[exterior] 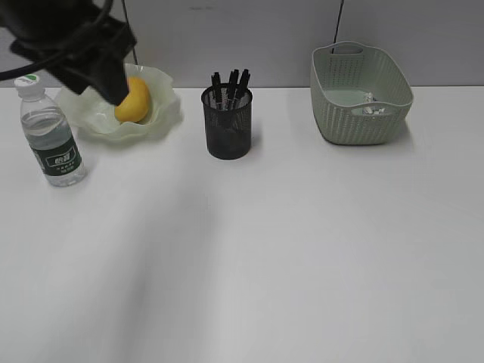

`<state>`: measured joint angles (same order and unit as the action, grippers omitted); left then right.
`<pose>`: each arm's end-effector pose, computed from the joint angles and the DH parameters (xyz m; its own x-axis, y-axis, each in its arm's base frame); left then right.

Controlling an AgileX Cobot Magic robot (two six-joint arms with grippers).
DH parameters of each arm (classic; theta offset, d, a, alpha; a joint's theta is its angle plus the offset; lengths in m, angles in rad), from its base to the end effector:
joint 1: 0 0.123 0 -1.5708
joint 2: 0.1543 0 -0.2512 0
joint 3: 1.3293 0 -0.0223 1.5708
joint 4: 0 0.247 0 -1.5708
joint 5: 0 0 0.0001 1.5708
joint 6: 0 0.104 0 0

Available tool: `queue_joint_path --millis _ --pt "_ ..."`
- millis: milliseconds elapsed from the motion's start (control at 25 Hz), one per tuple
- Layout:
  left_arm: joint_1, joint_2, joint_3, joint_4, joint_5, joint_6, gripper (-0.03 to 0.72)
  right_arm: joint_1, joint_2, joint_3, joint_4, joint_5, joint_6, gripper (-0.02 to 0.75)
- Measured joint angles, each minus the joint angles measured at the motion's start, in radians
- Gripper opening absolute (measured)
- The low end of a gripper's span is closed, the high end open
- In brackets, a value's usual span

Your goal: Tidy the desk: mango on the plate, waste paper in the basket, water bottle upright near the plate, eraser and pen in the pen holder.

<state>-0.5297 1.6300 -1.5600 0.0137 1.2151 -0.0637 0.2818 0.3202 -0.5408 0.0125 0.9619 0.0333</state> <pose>0.2920 -0.1694 0.2982 -0.8318 0.4188 -0.3644 0.4530 0.8915 -0.0095 0.0839 0.0254 0.2705 -0.5955 -0.1303 -0.7927 -0.2620 0.9643 0.0383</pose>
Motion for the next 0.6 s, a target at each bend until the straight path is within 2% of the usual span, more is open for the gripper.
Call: queue_joint_path --millis 240,440,600 --pt "0.000 -0.318 0.319 0.002 -0.079 0.000 0.433 0.000 0.000 0.000 0.000 0.000 0.000 0.441" --pt "0.000 -0.578 0.561 0.002 -0.112 0.000 0.525 0.000 0.000 0.000 -0.005 0.000 0.000 0.505" --pt "0.000 -0.796 0.719 0.002 -0.119 0.000 0.561 0.000 0.000 0.000 -0.019 0.001 0.000 0.531"
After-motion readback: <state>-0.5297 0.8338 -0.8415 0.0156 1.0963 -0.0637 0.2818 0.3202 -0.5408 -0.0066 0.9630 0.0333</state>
